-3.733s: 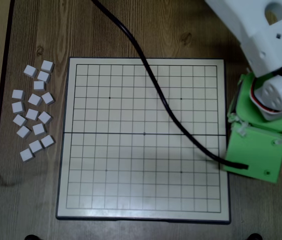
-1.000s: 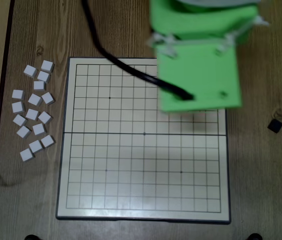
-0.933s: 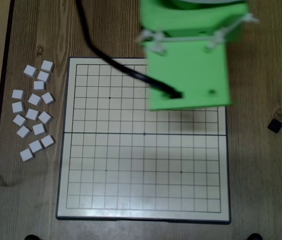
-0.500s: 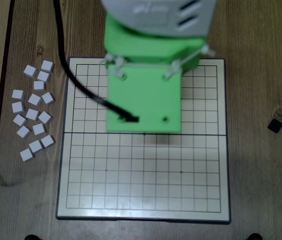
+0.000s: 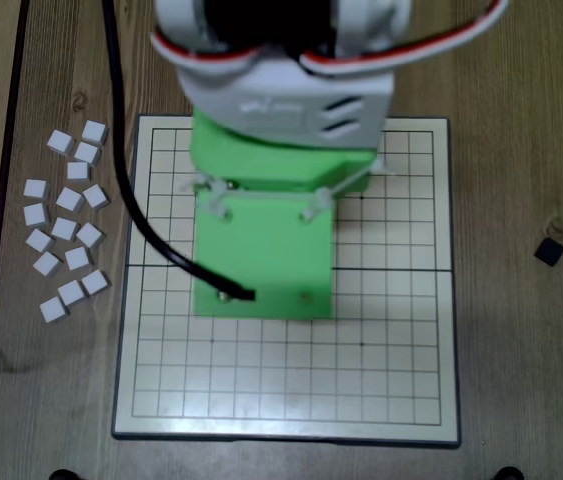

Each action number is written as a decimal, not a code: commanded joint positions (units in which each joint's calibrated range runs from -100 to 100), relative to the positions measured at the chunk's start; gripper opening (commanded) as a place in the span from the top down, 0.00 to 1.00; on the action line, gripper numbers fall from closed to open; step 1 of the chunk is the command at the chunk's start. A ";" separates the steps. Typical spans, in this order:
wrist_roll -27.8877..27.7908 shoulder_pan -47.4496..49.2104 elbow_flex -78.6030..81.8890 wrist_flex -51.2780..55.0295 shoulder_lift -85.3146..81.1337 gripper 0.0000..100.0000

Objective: Grasp a Black stone and put it on the board on position (0,0).

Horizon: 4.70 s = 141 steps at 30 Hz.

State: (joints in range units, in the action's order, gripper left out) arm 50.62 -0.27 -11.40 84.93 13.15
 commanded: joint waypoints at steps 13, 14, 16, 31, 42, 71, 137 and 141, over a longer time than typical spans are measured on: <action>-1.42 -0.05 -0.48 -4.60 3.25 0.94; -1.42 -0.05 -0.29 -4.77 3.51 0.94; -1.61 -0.14 0.09 -5.27 3.76 0.94; -1.81 -0.05 4.15 -11.14 7.15 0.94; -1.71 -0.14 7.82 -14.53 8.00 0.94; -2.15 -0.78 11.01 -18.99 9.44 0.94; -0.73 1.95 1.06 -3.20 -2.09 0.91; 0.24 2.41 14.97 -3.78 -13.19 0.92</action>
State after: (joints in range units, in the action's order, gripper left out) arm 50.04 1.35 -4.60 81.75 14.89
